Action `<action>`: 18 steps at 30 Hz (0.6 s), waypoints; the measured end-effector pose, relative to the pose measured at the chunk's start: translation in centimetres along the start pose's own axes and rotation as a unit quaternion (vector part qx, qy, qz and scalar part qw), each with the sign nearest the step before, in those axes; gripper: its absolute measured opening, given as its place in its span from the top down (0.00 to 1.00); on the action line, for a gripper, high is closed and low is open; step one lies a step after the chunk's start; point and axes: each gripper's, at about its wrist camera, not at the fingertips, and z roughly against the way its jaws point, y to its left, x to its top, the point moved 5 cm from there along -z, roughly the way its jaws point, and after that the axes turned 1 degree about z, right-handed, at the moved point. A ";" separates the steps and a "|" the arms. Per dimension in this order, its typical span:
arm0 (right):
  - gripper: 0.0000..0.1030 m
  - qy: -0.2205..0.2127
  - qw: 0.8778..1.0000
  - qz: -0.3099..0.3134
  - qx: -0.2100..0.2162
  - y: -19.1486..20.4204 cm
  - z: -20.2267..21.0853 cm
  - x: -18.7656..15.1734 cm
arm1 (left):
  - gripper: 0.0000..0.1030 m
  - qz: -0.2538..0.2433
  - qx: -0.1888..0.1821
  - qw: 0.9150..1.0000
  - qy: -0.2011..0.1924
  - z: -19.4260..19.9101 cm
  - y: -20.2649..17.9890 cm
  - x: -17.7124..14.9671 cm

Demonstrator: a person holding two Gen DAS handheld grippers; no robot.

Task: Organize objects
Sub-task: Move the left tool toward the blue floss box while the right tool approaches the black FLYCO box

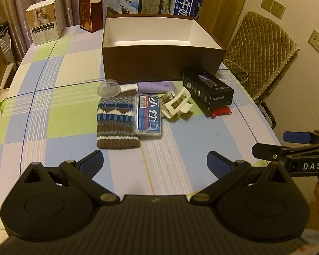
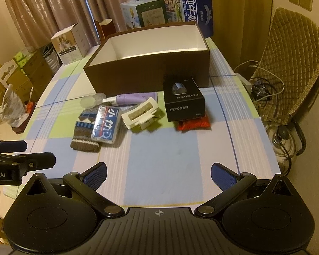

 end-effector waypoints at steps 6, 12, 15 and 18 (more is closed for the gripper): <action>0.02 0.002 1.000 0.005 0.005 -0.6 -0.8 0.9 | 0.01 0.006 0.007 1.000 0.000 -0.7 -0.1 0.7; 0.02 0.010 1.000 0.006 0.008 -1.7 -1.9 1.8 | 0.01 0.013 0.024 1.000 0.003 -2.0 -0.1 1.4; 0.02 0.014 1.000 0.004 0.004 -2.4 -2.6 2.2 | 0.01 0.016 0.031 0.999 0.007 -2.7 -0.1 1.7; 0.02 0.018 1.000 0.003 0.005 -3.1 -3.3 2.6 | 0.01 0.016 0.039 0.999 0.008 -3.5 -0.2 2.1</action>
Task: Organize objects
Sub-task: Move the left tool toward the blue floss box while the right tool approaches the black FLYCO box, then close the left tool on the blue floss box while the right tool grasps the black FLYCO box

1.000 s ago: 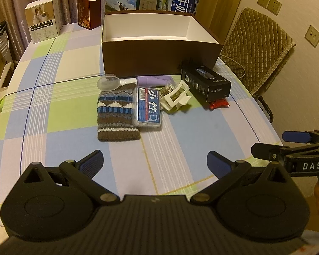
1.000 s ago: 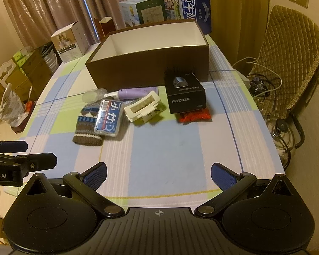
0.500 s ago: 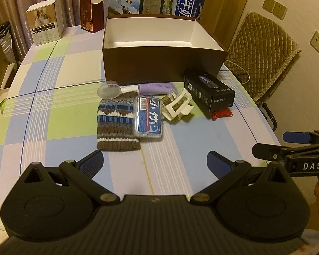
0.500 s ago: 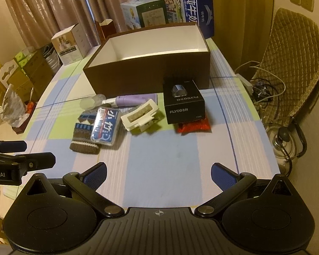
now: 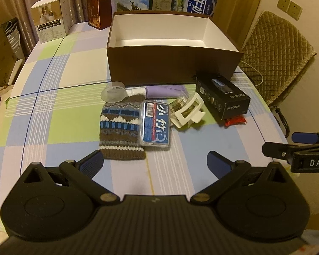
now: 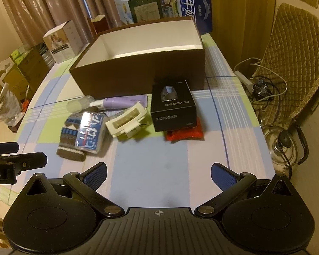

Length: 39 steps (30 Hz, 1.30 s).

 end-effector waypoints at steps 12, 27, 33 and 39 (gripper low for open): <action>0.02 -0.005 1.000 0.014 0.006 -2.5 -2.6 2.8 | 0.01 -0.006 0.030 1.000 0.004 -3.9 -0.5 1.6; 0.02 0.002 1.000 0.009 0.003 -6.1 -5.7 5.3 | 0.18 -0.030 0.071 0.997 0.026 -10.9 -1.6 2.2; 0.02 0.006 1.000 0.008 0.002 -7.3 -6.4 6.1 | 0.29 -0.029 0.082 0.996 0.032 -12.9 -2.0 2.6; 0.02 0.009 1.000 0.010 0.006 -7.8 -7.0 6.7 | 0.35 -0.037 0.094 0.994 0.032 -14.3 -2.3 3.0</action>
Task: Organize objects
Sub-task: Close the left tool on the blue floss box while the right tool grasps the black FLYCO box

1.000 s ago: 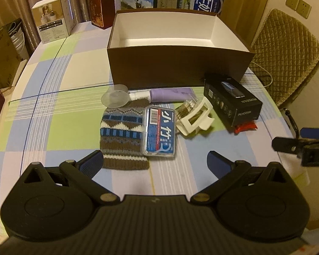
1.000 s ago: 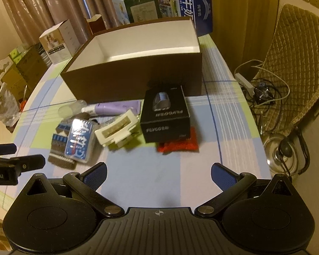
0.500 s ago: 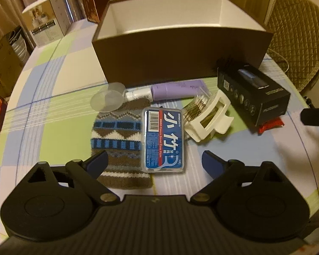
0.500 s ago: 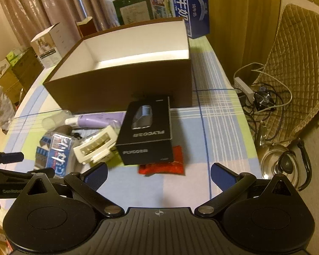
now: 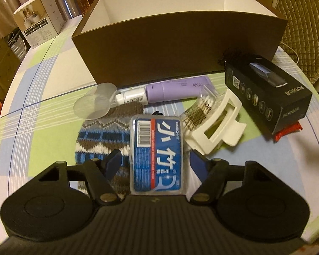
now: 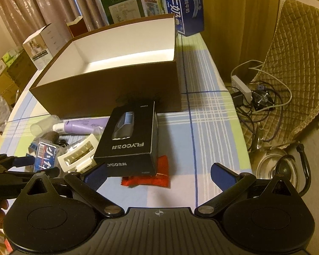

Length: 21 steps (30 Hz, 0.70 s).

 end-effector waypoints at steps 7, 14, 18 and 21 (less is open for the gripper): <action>0.02 0.002 1.000 0.005 0.004 -0.4 -0.6 0.8 | 0.46 0.004 0.008 1.000 0.002 -1.1 -0.2 0.5; 0.02 -0.001 1.000 0.016 0.011 -0.3 -1.2 1.8 | 0.47 0.009 0.005 1.000 -0.008 -1.0 -0.1 0.5; 0.02 -0.002 0.999 0.030 0.022 0.5 -1.8 2.7 | 0.48 0.022 -0.002 1.000 -0.017 0.1 0.5 0.6; 0.02 -0.002 0.999 0.044 0.031 1.4 -2.6 3.3 | 0.48 0.034 0.000 0.999 -0.024 1.2 1.0 0.7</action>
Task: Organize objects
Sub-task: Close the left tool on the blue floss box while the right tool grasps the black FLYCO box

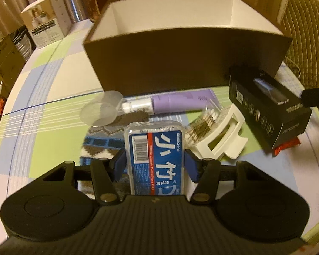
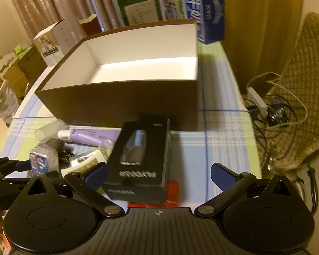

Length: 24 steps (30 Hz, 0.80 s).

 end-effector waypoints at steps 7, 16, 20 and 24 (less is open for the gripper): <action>0.02 0.022 0.999 0.036 -0.009 2.1 -3.6 1.4 | 0.48 0.041 0.012 0.999 -0.012 1.8 1.9 0.4; 0.04 0.065 0.994 0.069 -0.050 3.7 -8.1 1.7 | 0.48 0.073 0.034 0.997 -0.011 3.1 3.5 -0.7; 0.23 0.083 0.993 0.069 -0.058 3.7 -9.0 1.3 | 0.48 0.079 0.034 0.996 -0.012 3.6 4.1 -1.1; 0.25 0.068 0.995 0.055 -0.047 3.2 -8.2 1.2 | 0.48 0.078 0.028 0.996 -0.018 4.2 4.6 -1.0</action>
